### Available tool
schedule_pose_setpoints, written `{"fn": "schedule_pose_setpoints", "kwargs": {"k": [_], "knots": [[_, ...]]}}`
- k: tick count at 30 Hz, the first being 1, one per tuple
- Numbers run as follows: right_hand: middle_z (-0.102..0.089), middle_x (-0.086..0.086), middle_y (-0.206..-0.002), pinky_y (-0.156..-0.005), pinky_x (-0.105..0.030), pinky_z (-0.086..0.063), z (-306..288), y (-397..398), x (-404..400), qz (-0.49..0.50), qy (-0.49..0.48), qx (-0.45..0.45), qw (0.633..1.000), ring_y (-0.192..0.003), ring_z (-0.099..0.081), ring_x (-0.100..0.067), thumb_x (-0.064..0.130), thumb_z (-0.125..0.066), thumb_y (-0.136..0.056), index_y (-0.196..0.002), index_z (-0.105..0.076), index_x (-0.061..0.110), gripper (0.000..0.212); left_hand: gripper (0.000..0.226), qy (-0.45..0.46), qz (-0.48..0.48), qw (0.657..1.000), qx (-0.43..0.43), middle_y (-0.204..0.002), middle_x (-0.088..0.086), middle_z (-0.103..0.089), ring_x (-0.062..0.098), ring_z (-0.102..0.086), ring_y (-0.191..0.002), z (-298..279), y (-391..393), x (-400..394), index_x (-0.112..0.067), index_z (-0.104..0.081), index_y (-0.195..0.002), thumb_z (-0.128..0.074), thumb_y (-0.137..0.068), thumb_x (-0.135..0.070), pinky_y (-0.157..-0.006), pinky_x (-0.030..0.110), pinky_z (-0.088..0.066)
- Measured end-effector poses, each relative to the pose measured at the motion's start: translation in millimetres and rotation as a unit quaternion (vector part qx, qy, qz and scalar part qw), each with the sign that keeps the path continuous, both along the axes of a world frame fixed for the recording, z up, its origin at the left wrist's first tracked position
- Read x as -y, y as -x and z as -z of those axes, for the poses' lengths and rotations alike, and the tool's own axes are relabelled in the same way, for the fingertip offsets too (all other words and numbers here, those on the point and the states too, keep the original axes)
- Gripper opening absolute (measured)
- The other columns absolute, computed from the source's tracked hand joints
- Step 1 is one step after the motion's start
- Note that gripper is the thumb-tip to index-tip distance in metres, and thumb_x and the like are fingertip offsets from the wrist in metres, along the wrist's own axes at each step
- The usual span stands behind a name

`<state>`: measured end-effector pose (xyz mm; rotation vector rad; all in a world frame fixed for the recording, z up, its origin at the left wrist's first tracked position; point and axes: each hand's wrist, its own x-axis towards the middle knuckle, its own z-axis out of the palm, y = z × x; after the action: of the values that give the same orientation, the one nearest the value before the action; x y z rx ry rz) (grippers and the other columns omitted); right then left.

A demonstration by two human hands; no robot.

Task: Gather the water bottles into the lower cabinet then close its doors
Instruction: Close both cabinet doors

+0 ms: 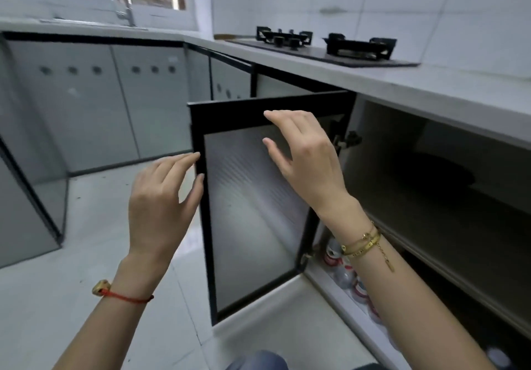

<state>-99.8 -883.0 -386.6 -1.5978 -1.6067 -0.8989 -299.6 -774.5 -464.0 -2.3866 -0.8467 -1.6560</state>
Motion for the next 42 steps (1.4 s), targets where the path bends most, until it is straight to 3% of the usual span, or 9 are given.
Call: {"fn": "schedule_pose_setpoints", "kwargs": {"k": [5,10,17,20,31,38,42], "knots": [[-0.062,-0.009,-0.126,-0.105,-0.032,-0.043,-14.6,23.5,-44.9,-0.02,0.01,0.012,1.0,-0.12,-0.054,-0.024,0.015,-0.065,-0.09,-0.129,-0.057,0.005,0.041,0.043,0.062,-0.045,0.997,-0.012,-0.118,0.007,-0.069,0.027,-0.063,-0.107,11.7,15.1,-22.1,-0.012,-0.06,-0.131,-0.062,-0.093,-0.03,-0.092,0.041,-0.049],[-0.061,-0.009,-0.128,-0.106,-0.034,-0.042,-13.2,43.8,-70.3,-0.029,0.032,0.037,0.998,-0.121,-0.053,-0.024,0.017,-0.065,-0.09,-0.13,-0.056,0.005,0.043,0.056,0.11,-0.012,0.991,-0.081,-0.121,0.003,-0.067,0.025,-0.062,-0.108,27.2,7.8,-38.5,-0.015,-0.056,-0.137,-0.049,-0.092,-0.049,-0.091,0.037,-0.046],[-0.062,-0.007,-0.124,-0.106,-0.033,-0.043,-9.8,51.4,-68.3,-0.021,0.029,0.027,0.999,-0.122,-0.053,-0.022,0.023,-0.063,-0.092,-0.128,-0.058,0.006,0.041,0.05,0.108,0.063,0.989,-0.077,-0.122,-0.003,-0.066,0.019,-0.059,-0.111,36.4,1.1,-40.4,-0.017,-0.055,-0.136,-0.053,-0.093,-0.042,-0.095,0.031,-0.041],[-0.063,-0.007,-0.122,-0.106,-0.033,-0.043,-10.7,54.0,-62.9,-0.025,0.028,0.019,0.999,-0.12,-0.054,-0.021,0.026,-0.063,-0.092,-0.126,-0.059,0.006,0.04,0.051,0.097,0.101,0.989,-0.052,-0.122,0.0,-0.067,0.017,-0.058,-0.109,39.8,2.3,-35.9,-0.013,-0.055,-0.136,-0.058,-0.092,-0.038,-0.094,0.033,-0.046],[-0.06,-0.012,-0.125,-0.105,-0.035,-0.043,-1.4,48.2,11.2,-0.061,-0.002,-0.022,0.998,-0.122,-0.053,-0.022,0.027,-0.068,-0.092,-0.128,-0.059,0.002,0.044,0.05,0.018,0.281,0.959,0.03,-0.128,0.002,-0.066,0.015,-0.063,-0.116,55.4,-5.3,7.8,-0.002,-0.061,-0.129,-0.079,-0.083,-0.013,-0.097,0.034,-0.052],[-0.059,-0.016,-0.129,-0.106,-0.042,-0.043,2.2,36.2,73.6,-0.038,-0.006,-0.013,0.999,-0.126,-0.052,-0.025,0.025,-0.074,-0.088,-0.125,-0.057,-0.004,0.051,0.054,-0.009,0.388,0.921,0.023,-0.137,0.006,-0.058,0.012,-0.054,-0.129,55.4,-33.6,48.9,0.0,-0.056,-0.132,-0.076,-0.086,-0.021,-0.103,0.03,-0.047],[-0.056,-0.018,-0.132,-0.106,-0.047,-0.043,4.1,26.5,116.3,0.01,0.0,0.004,1.0,-0.13,-0.05,-0.029,0.021,-0.073,-0.088,-0.126,-0.055,-0.007,0.051,0.062,-0.02,0.449,0.893,-0.004,-0.142,0.012,-0.055,0.02,-0.054,-0.131,52.5,-58.8,73.9,0.002,-0.052,-0.135,-0.077,-0.085,-0.024,-0.104,0.038,-0.048]]}}
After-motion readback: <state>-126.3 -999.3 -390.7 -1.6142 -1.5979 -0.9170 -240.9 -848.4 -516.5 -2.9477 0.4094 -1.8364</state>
